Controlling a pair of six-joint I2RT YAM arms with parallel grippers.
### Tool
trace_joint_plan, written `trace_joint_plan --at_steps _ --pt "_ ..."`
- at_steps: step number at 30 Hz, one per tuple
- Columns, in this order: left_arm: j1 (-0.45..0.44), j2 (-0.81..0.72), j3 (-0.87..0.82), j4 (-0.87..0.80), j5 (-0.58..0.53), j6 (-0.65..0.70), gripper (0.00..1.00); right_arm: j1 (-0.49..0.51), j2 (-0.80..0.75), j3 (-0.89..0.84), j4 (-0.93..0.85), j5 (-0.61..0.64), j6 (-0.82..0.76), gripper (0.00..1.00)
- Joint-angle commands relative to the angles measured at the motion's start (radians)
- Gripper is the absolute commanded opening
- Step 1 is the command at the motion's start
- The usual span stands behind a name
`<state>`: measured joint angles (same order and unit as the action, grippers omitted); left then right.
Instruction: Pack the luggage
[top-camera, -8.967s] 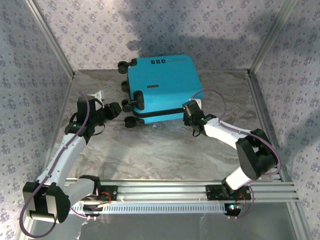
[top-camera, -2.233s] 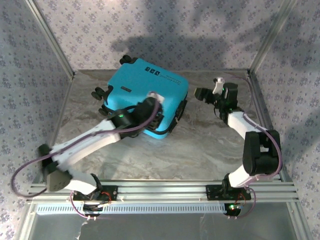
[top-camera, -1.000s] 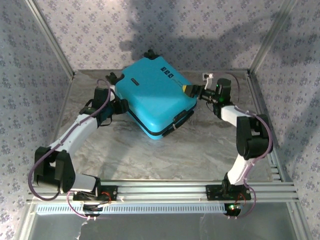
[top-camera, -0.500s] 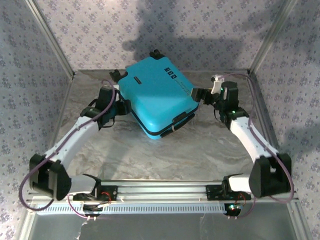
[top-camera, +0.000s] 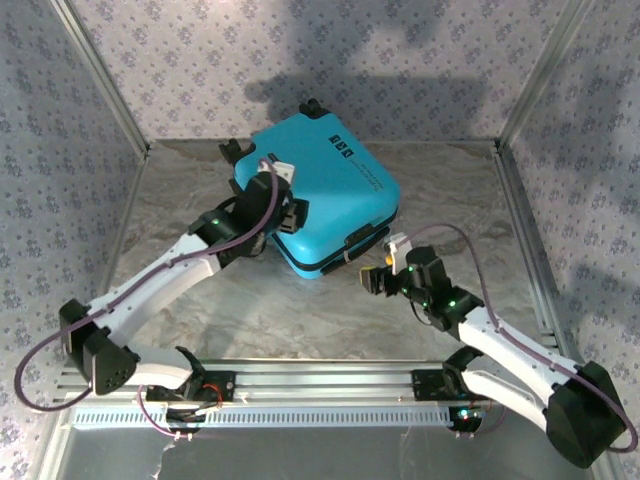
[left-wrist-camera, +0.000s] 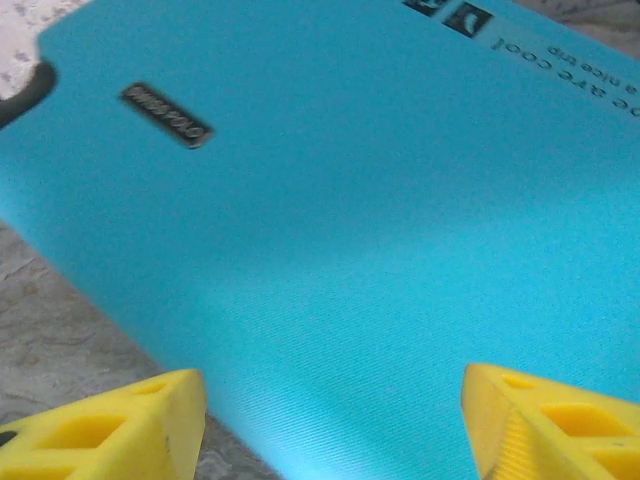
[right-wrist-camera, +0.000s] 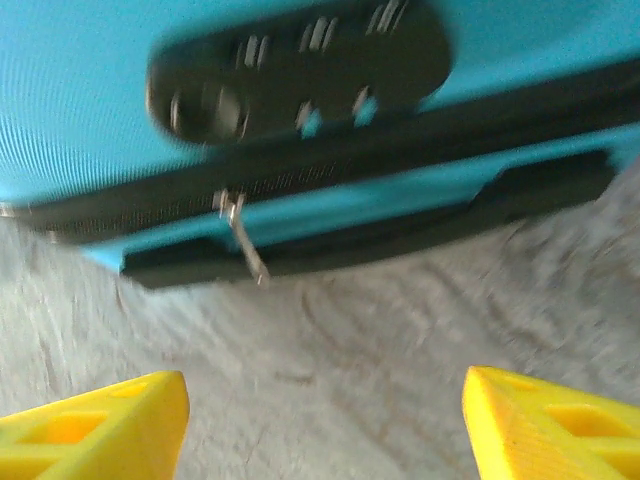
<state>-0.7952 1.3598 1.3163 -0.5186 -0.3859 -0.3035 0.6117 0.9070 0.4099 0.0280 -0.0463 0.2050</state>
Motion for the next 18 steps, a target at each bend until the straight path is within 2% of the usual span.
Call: trace_joint_plan --at_steps 1,6,10,18 --pt "-0.040 0.066 0.061 -0.029 -0.053 0.026 0.68 0.049 0.068 -0.018 0.150 0.035 -0.027 0.68" --pt "-0.093 0.138 0.127 -0.049 -0.089 0.039 0.68 0.063 0.199 -0.001 0.247 0.006 -0.040 0.57" --pt "-0.120 0.174 0.167 -0.066 -0.112 0.049 0.68 0.069 0.266 0.036 0.265 0.013 -0.058 0.52" --pt "-0.143 0.231 0.217 -0.074 -0.155 0.067 0.68 0.070 0.351 0.086 0.298 0.018 -0.087 0.51"
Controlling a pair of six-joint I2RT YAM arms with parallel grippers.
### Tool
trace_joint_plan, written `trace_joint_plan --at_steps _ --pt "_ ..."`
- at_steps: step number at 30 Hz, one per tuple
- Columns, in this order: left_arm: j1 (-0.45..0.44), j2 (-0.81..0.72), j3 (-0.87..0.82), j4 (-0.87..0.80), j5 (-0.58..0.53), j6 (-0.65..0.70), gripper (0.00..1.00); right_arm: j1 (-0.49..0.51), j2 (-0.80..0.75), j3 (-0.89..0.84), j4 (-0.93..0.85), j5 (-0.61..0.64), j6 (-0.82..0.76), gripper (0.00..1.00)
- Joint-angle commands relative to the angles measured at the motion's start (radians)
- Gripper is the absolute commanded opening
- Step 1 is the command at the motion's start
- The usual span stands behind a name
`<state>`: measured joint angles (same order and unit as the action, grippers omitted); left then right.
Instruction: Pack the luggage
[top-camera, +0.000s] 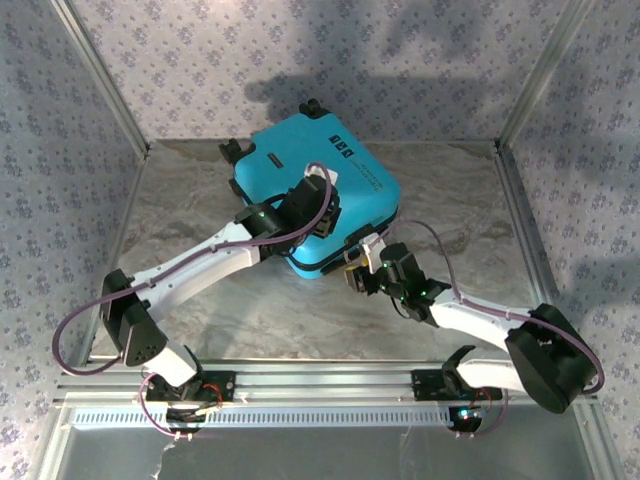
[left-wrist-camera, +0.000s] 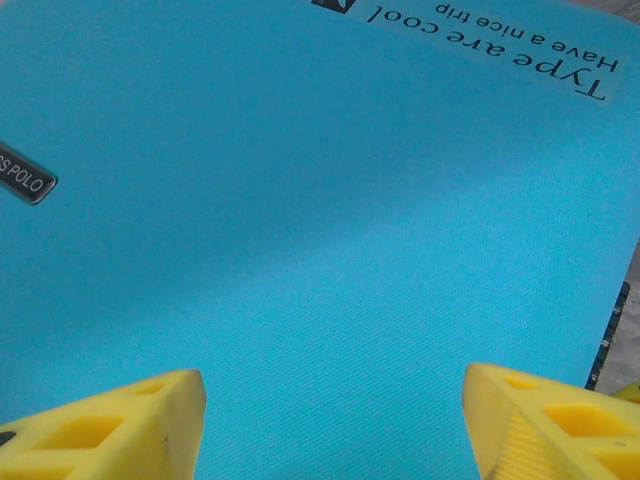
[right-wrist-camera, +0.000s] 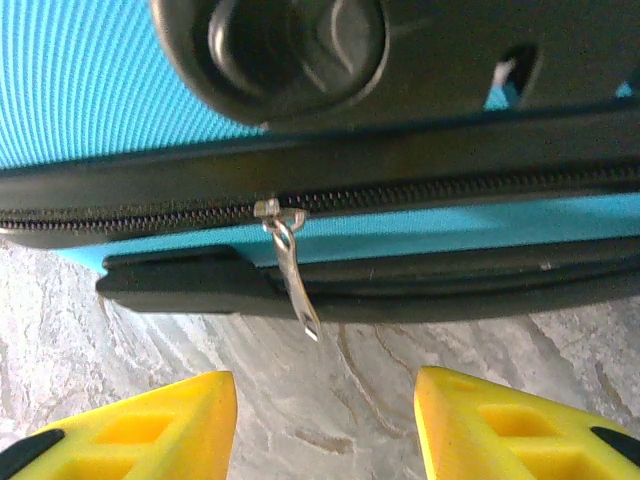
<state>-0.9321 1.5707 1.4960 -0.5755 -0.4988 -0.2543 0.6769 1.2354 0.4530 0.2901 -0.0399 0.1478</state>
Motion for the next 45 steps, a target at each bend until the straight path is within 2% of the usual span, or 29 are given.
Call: trace_joint_plan --at_steps 1,14,19,25,31,33,37,45 --pt "-0.006 0.028 0.042 -0.017 -0.044 0.018 0.68 0.005 0.030 0.049 0.036 0.010 -0.031 0.51" --pt "-0.007 0.093 0.075 -0.024 -0.028 0.014 0.68 0.003 0.131 0.117 0.055 -0.051 -0.042 0.46" --pt "-0.007 0.101 0.078 -0.022 -0.003 0.007 0.68 0.003 0.154 0.131 0.057 -0.069 -0.048 0.40" --pt "-0.007 0.106 0.074 -0.024 0.011 -0.004 0.68 0.003 0.157 0.145 0.043 -0.087 -0.053 0.26" --pt "-0.007 0.104 0.044 -0.021 0.000 -0.018 0.68 -0.015 0.147 0.150 0.013 -0.082 -0.057 0.05" --pt "-0.007 0.101 0.027 -0.020 -0.013 -0.027 0.68 -0.025 0.143 0.153 -0.004 -0.076 -0.056 0.02" --pt "0.000 0.085 -0.024 -0.015 -0.042 -0.046 0.68 -0.063 0.134 0.167 -0.052 -0.055 -0.040 0.00" --pt "0.070 0.065 -0.119 0.021 0.014 -0.062 0.67 -0.141 0.138 0.191 -0.104 -0.015 0.003 0.00"
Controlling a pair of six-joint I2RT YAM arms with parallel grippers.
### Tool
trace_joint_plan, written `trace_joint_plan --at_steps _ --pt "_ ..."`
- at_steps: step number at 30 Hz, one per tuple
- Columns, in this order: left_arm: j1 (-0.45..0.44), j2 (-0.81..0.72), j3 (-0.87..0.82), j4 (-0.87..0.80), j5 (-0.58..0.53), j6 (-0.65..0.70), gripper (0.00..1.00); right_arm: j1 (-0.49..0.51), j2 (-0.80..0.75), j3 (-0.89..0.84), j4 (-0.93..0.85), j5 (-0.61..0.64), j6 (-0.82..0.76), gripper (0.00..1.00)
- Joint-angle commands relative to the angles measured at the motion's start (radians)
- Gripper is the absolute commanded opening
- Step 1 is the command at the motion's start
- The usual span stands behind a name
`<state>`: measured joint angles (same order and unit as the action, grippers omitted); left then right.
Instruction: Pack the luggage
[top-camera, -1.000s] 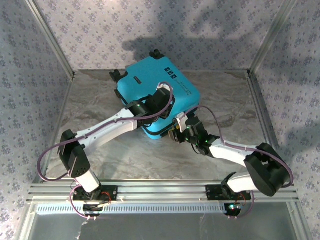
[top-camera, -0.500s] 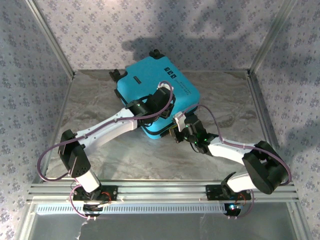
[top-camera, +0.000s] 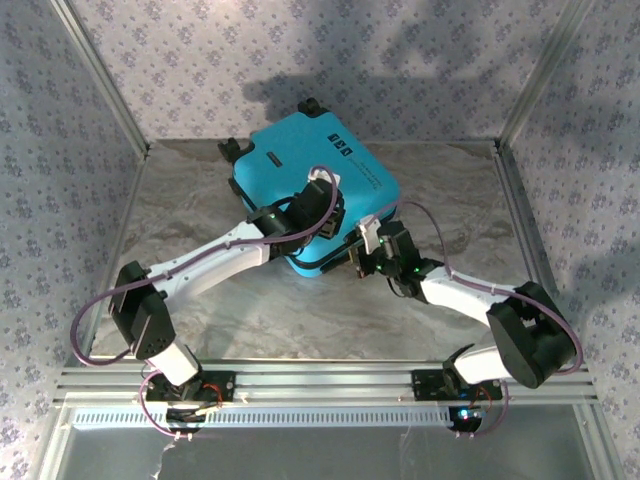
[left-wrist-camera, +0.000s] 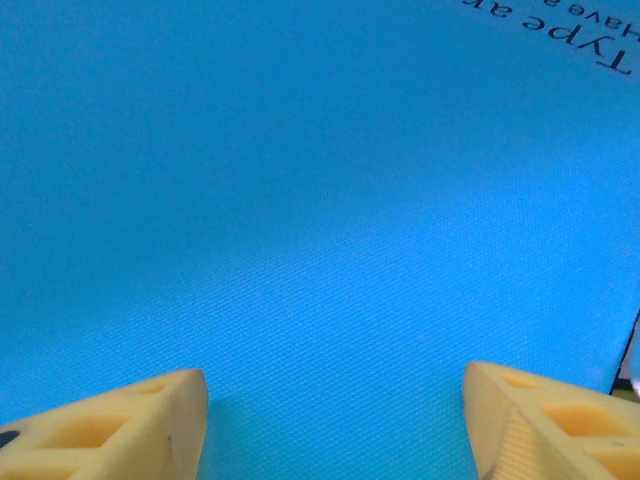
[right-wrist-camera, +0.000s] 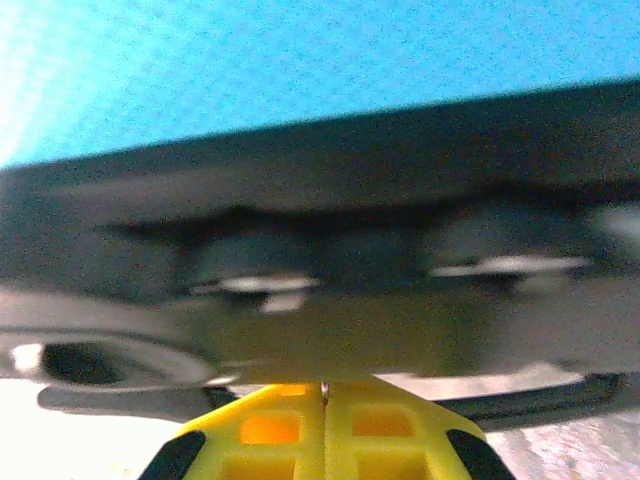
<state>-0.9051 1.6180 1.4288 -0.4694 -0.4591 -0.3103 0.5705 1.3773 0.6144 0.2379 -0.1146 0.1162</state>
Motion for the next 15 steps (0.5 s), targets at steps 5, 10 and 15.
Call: trace_joint_plan --at_steps 5,10,15 --pt "0.060 0.026 -0.073 -0.082 -0.017 -0.003 0.66 -0.109 0.000 0.035 -0.038 0.039 0.051 0.00" --pt "0.075 0.022 -0.105 -0.067 -0.003 -0.003 0.66 -0.215 0.027 0.062 -0.027 -0.017 0.048 0.00" --pt "0.103 0.007 -0.144 -0.058 0.008 -0.003 0.65 -0.246 0.058 0.094 -0.042 -0.061 0.030 0.00"
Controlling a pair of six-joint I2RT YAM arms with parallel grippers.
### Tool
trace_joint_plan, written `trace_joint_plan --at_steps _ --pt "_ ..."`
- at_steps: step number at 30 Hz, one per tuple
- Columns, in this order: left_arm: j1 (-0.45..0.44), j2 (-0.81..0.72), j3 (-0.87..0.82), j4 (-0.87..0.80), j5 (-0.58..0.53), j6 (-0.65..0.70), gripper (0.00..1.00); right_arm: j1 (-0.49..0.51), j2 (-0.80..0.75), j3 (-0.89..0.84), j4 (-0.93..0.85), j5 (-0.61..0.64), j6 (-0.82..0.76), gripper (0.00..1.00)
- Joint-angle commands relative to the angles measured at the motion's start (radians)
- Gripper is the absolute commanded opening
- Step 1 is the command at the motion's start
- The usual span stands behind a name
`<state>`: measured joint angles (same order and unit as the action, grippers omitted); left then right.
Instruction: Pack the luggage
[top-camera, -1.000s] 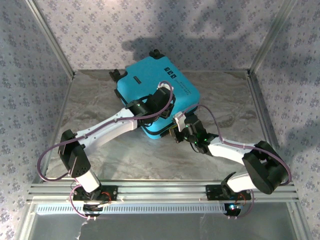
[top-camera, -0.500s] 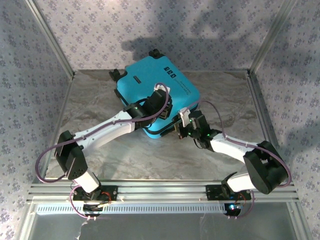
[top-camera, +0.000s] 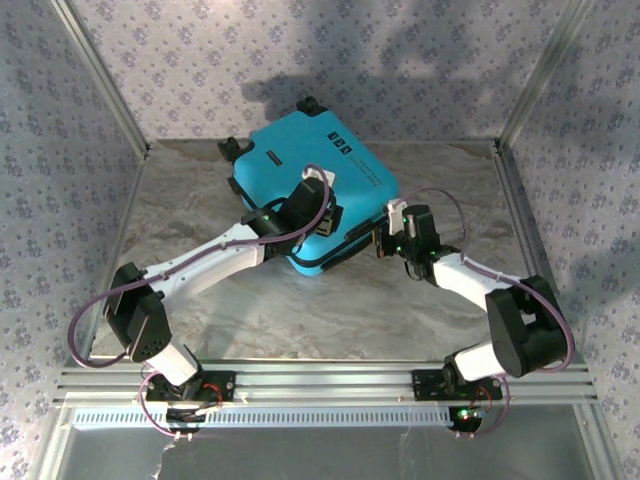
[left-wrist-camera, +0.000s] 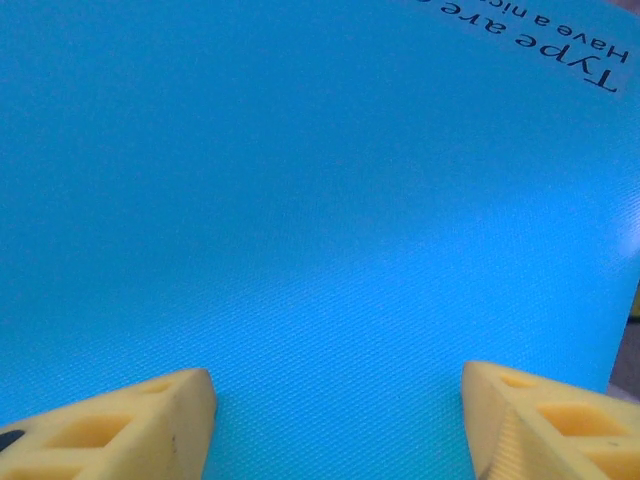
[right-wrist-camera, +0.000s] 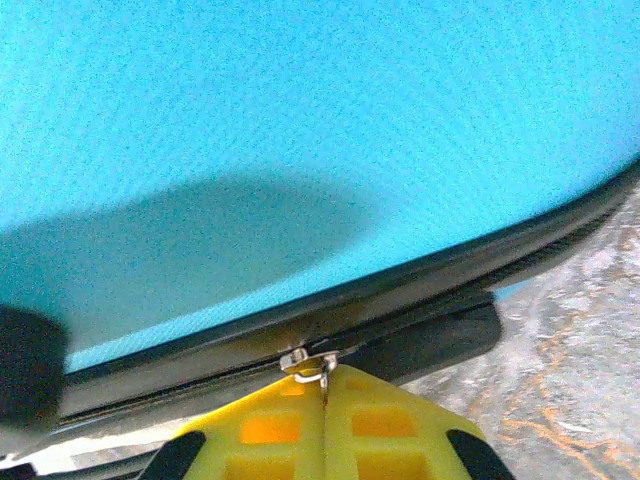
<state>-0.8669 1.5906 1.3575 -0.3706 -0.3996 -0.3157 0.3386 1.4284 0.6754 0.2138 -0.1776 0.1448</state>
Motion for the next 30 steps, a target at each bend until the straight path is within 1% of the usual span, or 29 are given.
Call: trace_joint_plan --at_steps 1,6,12,16,19,22,24,27,30 --pt "0.071 0.028 -0.084 -0.156 -0.050 0.002 0.65 0.002 0.004 0.028 -0.019 0.003 -0.006 0.00" --pt "0.089 -0.026 -0.151 -0.152 -0.046 -0.003 0.64 0.111 -0.035 -0.002 -0.032 0.062 -0.025 0.00" --pt "0.116 -0.134 -0.254 -0.180 -0.065 -0.017 0.64 0.302 -0.096 -0.057 -0.026 0.168 0.002 0.00" --pt "0.143 -0.259 -0.322 -0.238 -0.115 -0.029 0.64 0.437 -0.107 -0.077 0.014 0.220 0.038 0.00" --pt "0.158 -0.360 -0.333 -0.287 -0.169 -0.033 0.64 0.523 -0.072 -0.057 0.038 0.255 0.051 0.00" --pt "0.147 -0.408 -0.278 -0.324 -0.163 -0.030 0.64 0.567 -0.026 -0.032 0.052 0.273 0.053 0.00" --pt "0.104 -0.404 -0.236 -0.314 -0.165 -0.019 0.64 0.570 -0.011 -0.024 0.048 0.288 0.054 0.00" --pt "0.012 -0.323 -0.160 -0.313 -0.215 0.007 0.66 0.556 -0.021 -0.029 0.016 0.337 0.057 0.00" --pt "-0.040 -0.197 -0.089 -0.313 -0.298 0.017 0.67 0.543 -0.056 -0.047 0.008 0.331 0.058 0.00"
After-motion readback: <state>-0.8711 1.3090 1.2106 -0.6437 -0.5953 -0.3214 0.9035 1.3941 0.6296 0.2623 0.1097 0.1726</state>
